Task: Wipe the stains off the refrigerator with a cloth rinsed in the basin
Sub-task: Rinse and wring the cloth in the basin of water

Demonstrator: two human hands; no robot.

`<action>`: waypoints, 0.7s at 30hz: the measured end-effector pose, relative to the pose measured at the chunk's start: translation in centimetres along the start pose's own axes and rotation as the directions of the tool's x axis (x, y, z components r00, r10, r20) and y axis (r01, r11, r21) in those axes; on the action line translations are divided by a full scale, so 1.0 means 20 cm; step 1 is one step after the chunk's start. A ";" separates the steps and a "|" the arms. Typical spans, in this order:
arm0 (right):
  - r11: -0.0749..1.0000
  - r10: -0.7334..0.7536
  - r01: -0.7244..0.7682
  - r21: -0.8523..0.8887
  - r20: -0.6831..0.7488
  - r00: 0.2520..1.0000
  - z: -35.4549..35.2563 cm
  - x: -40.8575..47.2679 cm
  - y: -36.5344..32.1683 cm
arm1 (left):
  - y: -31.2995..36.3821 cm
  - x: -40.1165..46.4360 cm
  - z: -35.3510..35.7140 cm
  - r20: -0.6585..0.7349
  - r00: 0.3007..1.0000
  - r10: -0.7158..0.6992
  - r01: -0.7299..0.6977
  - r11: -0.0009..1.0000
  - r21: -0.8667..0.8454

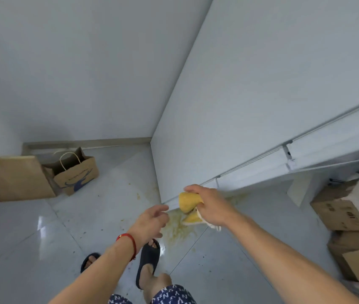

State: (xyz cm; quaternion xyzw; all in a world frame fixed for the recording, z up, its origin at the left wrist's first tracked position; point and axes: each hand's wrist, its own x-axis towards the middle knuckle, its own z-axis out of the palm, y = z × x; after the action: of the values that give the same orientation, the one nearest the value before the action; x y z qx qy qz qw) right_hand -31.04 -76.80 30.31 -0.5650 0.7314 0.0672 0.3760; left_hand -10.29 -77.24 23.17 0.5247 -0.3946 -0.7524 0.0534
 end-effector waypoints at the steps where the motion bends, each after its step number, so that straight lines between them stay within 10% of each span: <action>1: 0.981 0.008 0.003 0.192 -0.057 0.998 0.00 -0.05 -0.06 | 0.03 -0.04 0.00 -0.019 1.000 -0.017 0.016 0.998 -0.061; 5: 0.689 0.006 0.068 0.722 -0.100 0.995 0.06 -0.16 -0.26 | 0.10 -0.21 -0.09 -0.007 1.000 -0.020 0.017 0.955 -0.296; 10: 0.376 -0.153 0.071 0.924 -0.014 0.988 0.16 -0.14 -0.42 | 0.12 -0.43 -0.19 -0.226 0.968 0.105 -0.202 0.862 -0.465; 16: 0.467 -0.461 0.267 0.843 -0.026 0.887 0.30 -0.15 -0.59 | -0.01 -0.76 -0.06 -0.686 0.721 0.098 -0.470 0.796 -0.381; 21: 0.464 -0.776 0.515 0.720 0.051 0.629 0.51 -0.44 -0.74 | -0.32 -1.11 0.17 -0.906 0.424 -0.020 -0.598 0.745 -0.296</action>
State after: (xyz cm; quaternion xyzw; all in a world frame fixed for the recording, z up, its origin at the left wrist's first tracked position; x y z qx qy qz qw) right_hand -12.58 -69.82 33.42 -0.6125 0.3435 -0.2335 0.6726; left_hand -1.13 -60.19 36.06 0.7030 -0.1495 -0.4378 0.5401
